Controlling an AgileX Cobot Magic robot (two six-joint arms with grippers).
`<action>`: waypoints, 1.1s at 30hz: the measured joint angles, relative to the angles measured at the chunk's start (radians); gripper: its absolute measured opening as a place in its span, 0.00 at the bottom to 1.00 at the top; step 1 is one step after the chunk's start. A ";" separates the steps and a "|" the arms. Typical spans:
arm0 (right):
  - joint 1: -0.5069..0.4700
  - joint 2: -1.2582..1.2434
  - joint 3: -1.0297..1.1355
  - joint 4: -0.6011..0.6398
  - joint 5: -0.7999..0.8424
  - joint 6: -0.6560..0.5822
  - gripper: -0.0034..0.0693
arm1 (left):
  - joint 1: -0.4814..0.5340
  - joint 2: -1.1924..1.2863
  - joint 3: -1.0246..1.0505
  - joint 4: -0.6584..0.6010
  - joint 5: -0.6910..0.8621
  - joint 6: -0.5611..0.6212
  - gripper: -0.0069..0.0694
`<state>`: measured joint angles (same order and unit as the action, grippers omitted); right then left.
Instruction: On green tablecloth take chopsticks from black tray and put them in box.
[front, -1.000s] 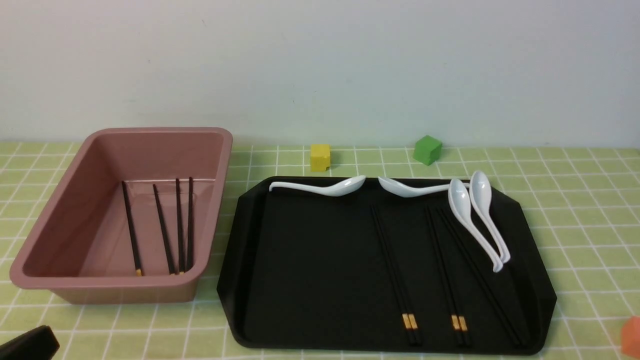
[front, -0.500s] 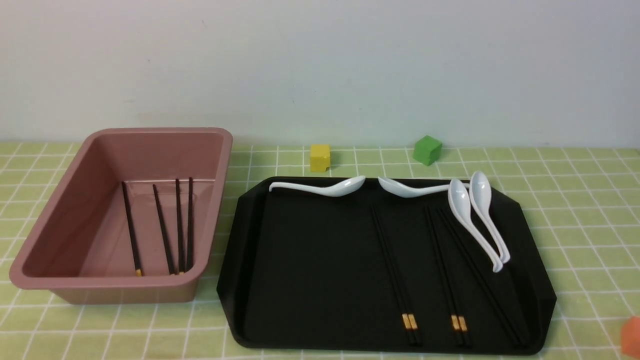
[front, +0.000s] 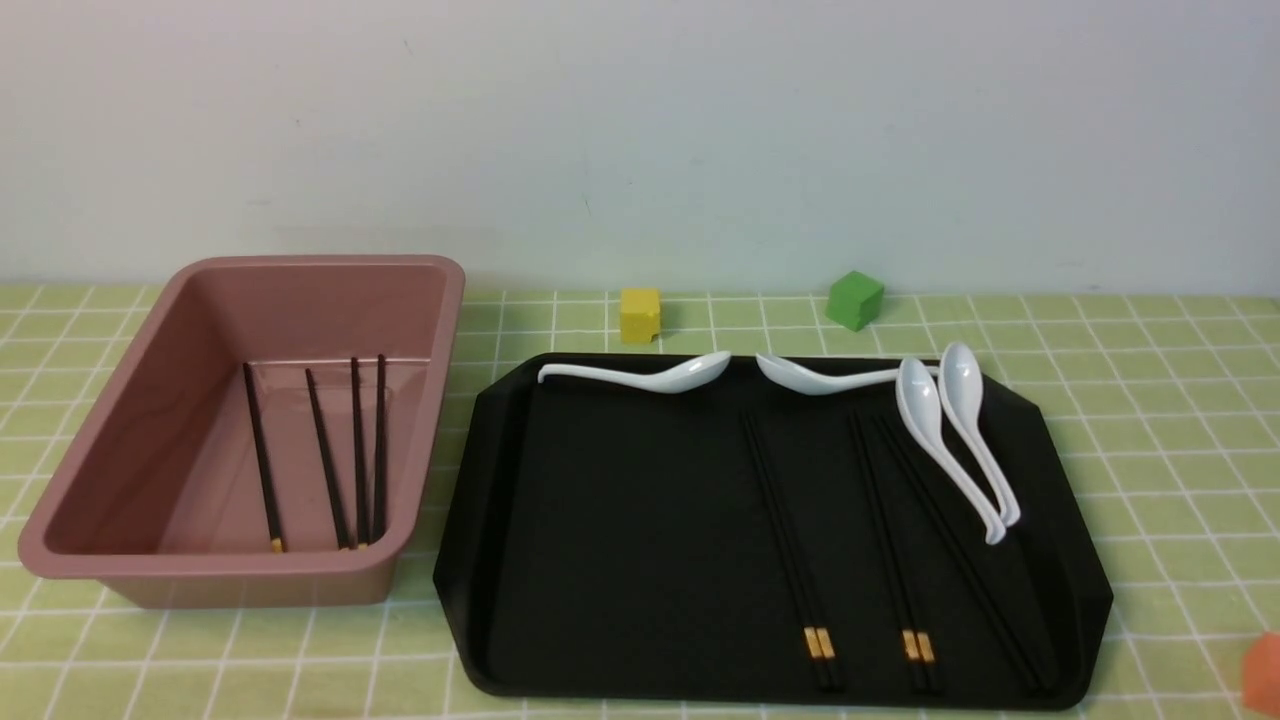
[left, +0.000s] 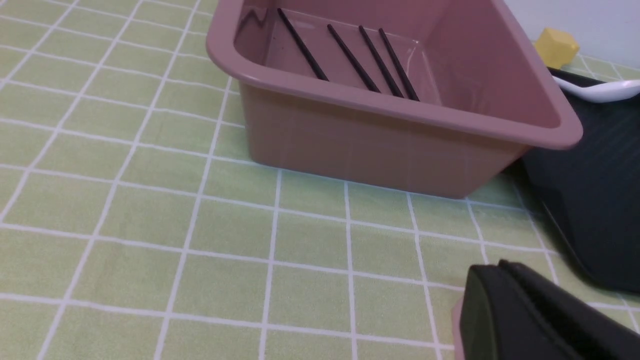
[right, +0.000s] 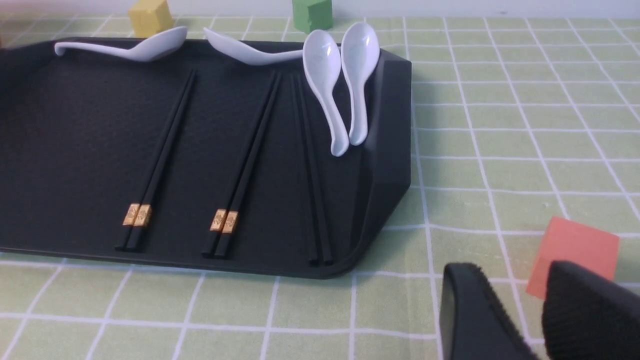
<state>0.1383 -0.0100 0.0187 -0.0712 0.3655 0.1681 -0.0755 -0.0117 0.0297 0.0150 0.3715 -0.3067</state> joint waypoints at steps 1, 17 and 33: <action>0.000 0.000 0.000 0.000 0.000 0.000 0.38 | 0.000 0.000 0.000 0.000 0.000 0.000 0.10; 0.000 0.000 0.000 0.000 0.000 0.000 0.38 | 0.000 0.000 0.000 0.000 0.006 0.000 0.11; 0.000 0.000 0.000 0.000 0.000 0.000 0.38 | 0.000 0.000 0.000 0.000 0.006 0.000 0.11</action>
<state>0.1383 -0.0100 0.0187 -0.0712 0.3655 0.1681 -0.0755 -0.0117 0.0297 0.0150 0.3777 -0.3067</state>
